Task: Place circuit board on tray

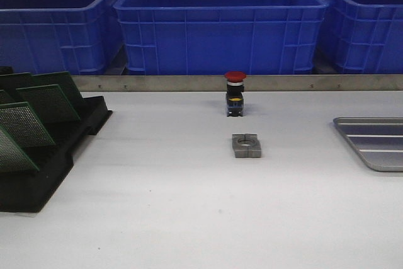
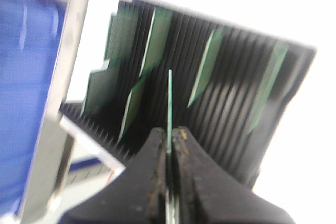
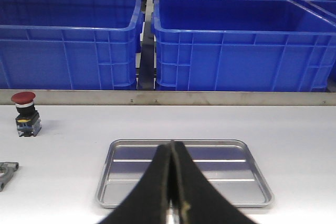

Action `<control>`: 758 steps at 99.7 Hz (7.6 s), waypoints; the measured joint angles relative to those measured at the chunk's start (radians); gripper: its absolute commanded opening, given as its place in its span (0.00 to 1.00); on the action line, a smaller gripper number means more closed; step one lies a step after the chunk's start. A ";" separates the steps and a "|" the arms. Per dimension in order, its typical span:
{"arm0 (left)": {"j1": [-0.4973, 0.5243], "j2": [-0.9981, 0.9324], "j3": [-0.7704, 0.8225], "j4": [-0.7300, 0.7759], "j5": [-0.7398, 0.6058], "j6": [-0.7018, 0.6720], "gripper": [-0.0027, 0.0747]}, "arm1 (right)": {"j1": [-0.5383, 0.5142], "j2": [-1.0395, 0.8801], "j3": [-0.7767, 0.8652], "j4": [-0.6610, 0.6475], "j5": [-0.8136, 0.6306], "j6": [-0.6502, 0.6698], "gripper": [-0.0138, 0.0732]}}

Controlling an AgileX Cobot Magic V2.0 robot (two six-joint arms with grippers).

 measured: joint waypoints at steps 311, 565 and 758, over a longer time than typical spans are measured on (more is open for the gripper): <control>-0.584 0.344 -0.034 -0.548 -0.002 0.023 0.02 | 0.667 1.420 -0.667 1.365 0.519 -1.658 0.08; -0.180 0.142 0.006 -0.067 0.166 -0.008 0.58 | -0.118 1.618 -0.807 1.564 0.355 -1.535 0.86; -0.419 0.260 -0.108 -0.217 -0.071 -0.010 0.01 | -0.109 1.540 -0.826 1.542 0.742 -1.809 0.86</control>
